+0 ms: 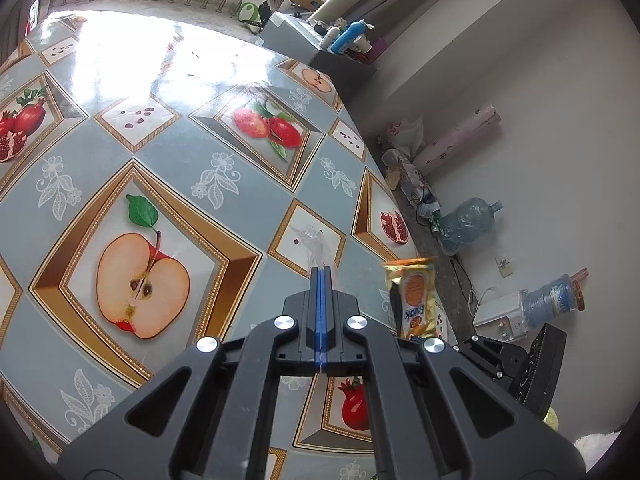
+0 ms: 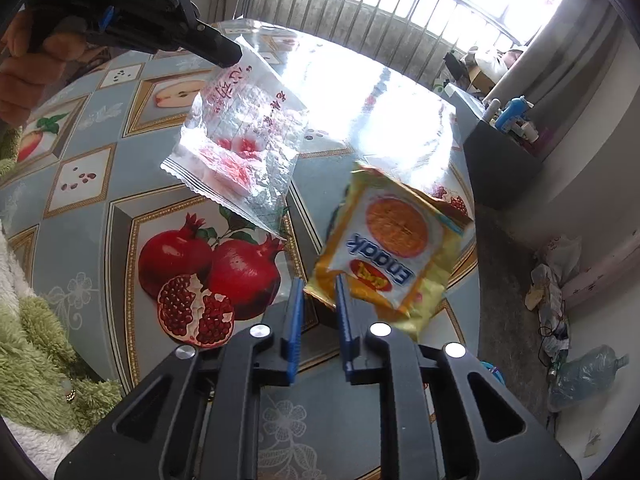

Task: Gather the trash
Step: 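Lift the Enaak packet with the right gripper while the left holds the clear bag, then carry the bag and packet over the blue wastebasket and open both grippers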

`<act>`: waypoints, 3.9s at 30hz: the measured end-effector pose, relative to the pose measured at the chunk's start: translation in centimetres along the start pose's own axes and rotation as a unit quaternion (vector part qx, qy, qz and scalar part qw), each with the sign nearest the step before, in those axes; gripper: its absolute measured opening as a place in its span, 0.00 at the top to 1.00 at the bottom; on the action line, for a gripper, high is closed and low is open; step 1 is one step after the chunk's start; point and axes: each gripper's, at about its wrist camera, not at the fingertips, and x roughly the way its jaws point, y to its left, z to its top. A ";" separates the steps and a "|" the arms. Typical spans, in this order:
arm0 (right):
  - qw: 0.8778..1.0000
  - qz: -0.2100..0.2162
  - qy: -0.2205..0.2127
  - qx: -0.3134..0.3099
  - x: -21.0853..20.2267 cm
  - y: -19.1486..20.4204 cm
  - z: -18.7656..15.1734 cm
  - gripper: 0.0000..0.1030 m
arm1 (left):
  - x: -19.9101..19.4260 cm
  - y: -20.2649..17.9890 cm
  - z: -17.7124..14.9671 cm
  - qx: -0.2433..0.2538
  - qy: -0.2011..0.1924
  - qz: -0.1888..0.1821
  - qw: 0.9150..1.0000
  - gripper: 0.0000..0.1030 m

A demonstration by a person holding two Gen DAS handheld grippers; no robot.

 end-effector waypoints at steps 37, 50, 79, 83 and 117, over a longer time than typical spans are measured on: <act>0.977 0.031 -0.019 0.212 -1.6 -2.0 -5.2 0.67 | -0.9 -7.3 0.2 0.092 -0.016 0.009 0.996 1.00; 0.889 0.098 -0.144 0.424 -5.7 -10.5 -10.2 0.96 | 1.3 -13.2 2.0 0.154 0.006 -0.015 0.988 1.00; 0.712 -0.053 0.016 0.700 17.7 -32.3 -34.8 0.96 | 58.0 -33.5 -7.8 0.398 0.365 0.011 0.842 1.00; 0.695 -0.022 0.020 0.718 21.4 -33.0 -36.7 0.97 | 62.8 -30.8 -9.4 0.390 0.374 0.051 0.840 1.00; 0.680 -0.062 -0.073 0.727 6.8 -37.3 -35.0 0.57 | 35.7 -35.9 3.0 0.333 0.129 -0.066 0.932 0.30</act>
